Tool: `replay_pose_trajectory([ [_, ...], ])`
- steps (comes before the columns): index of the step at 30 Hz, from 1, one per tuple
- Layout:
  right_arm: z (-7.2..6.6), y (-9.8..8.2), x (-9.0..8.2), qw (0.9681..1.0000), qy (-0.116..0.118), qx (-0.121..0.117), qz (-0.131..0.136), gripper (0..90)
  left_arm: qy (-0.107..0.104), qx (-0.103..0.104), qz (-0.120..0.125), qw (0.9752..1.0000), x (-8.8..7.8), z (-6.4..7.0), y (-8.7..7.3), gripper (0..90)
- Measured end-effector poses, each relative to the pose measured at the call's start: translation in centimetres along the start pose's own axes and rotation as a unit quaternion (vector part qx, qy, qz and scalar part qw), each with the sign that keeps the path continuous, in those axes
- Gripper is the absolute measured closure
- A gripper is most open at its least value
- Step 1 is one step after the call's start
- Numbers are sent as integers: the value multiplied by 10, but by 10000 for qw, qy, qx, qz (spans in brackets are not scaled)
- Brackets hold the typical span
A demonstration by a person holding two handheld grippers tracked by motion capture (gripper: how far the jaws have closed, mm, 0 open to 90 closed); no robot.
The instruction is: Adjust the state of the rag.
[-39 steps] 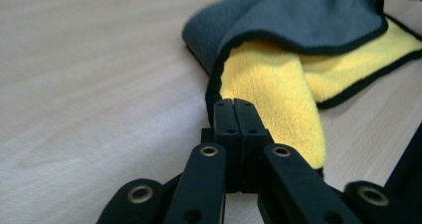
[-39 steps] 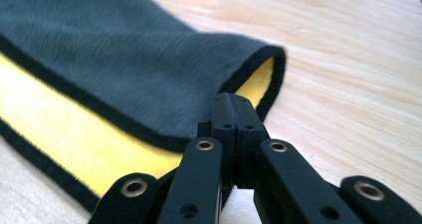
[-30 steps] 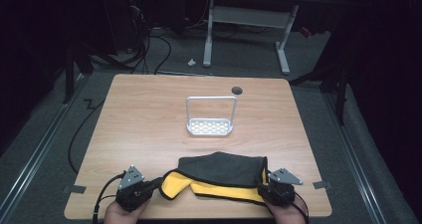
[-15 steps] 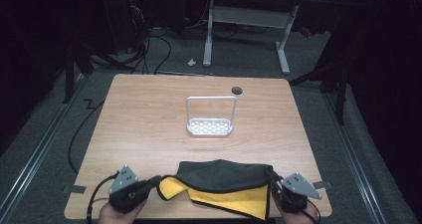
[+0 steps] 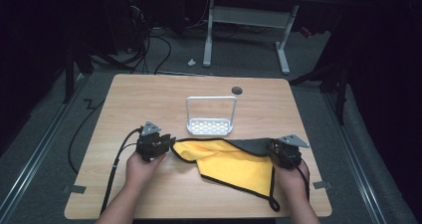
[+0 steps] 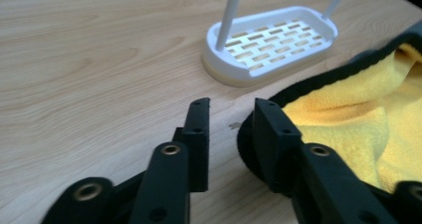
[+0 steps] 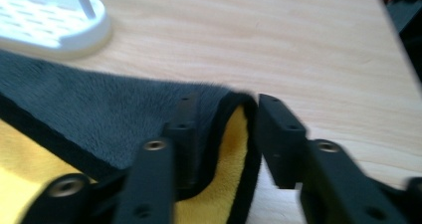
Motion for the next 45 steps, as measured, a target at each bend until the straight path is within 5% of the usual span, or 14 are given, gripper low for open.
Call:
replay_pose_trajectory([
  [6, -20, -8, -33, 9992, 152, -245, 264, 543, 85, -250, 251, 9993, -31, -7, -15, 590],
  [7, -31, -15, -40, 9989, 320, -251, 244, 538, -111, -439, 298, 9985, -43, 0, -26, 566],
  [10, -46, -29, -48, 9980, 417, -452, 164, 532, -194, -378, 235, 9988, -52, 11, -42, 529],
  [13, -56, -40, -53, 9972, 510, -528, 105, 530, -493, -608, 59, 9969, -59, 29, -69, 485],
  [14, -63, -48, -55, 9966, 639, -528, -6, 527, -851, -934, -116, 9919, -57, 43, -81, 445],
  [17, -78, -59, -53, 9939, 824, -706, -187, 518, -927, -728, -266, 9927, -43, 64, -81, 403],
  [20, -92, -61, -48, 9916, 1003, -758, -313, 509, -778, -475, -433, 9949, -22, 75, -74, 426],
  [23, -100, -66, -40, 9895, 1098, -799, -500, 516, -717, -443, -466, 9954, -10, 77, -68, 614],
  [24, -100, -66, -40, 9895, 1098, -799, -500, 516, -739, -426, -452, 9953, -7, 77, -66, 614],
  [25, -100, -72, -36, 9883, 1097, -812, -686, 534, -650, -407, -406, 9962, -4, 75, -60, 770],
  [27, -96, -74, -35, 9881, 1161, -744, -679, 541, -632, -355, -280, 9970, -6, 73, -55, 834],
  [32, -83, -77, -40, 9897, 1036, -686, -714, 547, -658, -433, -131, 9968, -21, 64, -46, 846],
  [38, -32, -83, -49, 9947, 643, -394, -693, 566, -747, -465, -29, 9961, -45, 60, -36, 845],
  [45, -17, -83, -49, 9965, 318, -380, -672, 593, -844, -413, 107, 9955, -68, 54, -14, 844],
])
Point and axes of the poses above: each handheld gripper's, and its own axes: x roughly forward along the jaws, y roughly out of its top, z roughly to its right, the point moved 8 cm from there along x, roughly forward along the jaws, and after that the axes turned 6 degrees about y, right-handed, at the moved point
